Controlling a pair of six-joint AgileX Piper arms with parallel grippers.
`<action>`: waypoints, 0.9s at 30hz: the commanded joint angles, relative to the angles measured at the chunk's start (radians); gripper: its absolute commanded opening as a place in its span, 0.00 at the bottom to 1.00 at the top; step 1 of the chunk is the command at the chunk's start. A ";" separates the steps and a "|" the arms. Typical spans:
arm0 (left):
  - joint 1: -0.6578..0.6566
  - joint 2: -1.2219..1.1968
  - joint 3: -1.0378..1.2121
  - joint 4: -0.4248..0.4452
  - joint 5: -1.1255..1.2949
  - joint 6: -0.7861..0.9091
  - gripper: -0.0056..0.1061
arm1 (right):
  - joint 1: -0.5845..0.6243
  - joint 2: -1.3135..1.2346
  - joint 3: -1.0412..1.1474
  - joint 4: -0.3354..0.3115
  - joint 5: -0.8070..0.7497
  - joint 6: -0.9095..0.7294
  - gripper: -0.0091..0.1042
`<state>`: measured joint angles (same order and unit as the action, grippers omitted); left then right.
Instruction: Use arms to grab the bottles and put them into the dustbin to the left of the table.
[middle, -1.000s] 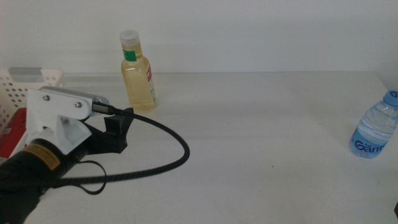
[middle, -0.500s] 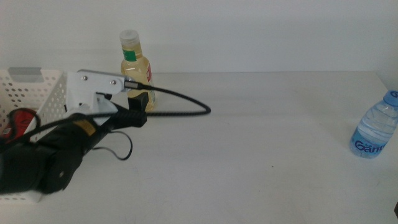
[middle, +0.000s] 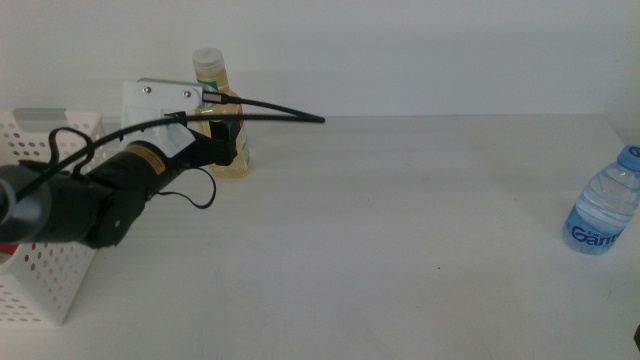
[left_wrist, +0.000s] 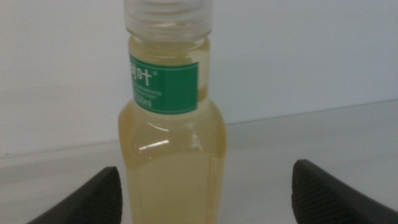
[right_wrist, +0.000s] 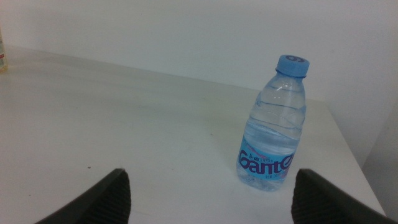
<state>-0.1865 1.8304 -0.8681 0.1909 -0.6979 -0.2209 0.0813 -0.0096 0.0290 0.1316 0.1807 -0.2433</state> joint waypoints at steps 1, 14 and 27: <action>0.017 -0.022 -0.057 0.046 -0.053 -0.061 0.85 | -0.005 -0.028 -0.009 -0.008 -0.070 -0.015 0.68; 0.023 0.095 -0.183 0.072 -0.045 -0.065 0.85 | -0.005 -0.028 -0.009 -0.008 -0.070 -0.015 0.68; 0.023 0.203 -0.292 0.074 -0.050 -0.037 0.85 | -0.005 -0.028 -0.009 -0.008 -0.070 -0.015 0.68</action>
<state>-0.1625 2.0794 -1.1217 0.2737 -0.6718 -0.2596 0.0813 -0.0096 0.0290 0.1316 0.1807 -0.2433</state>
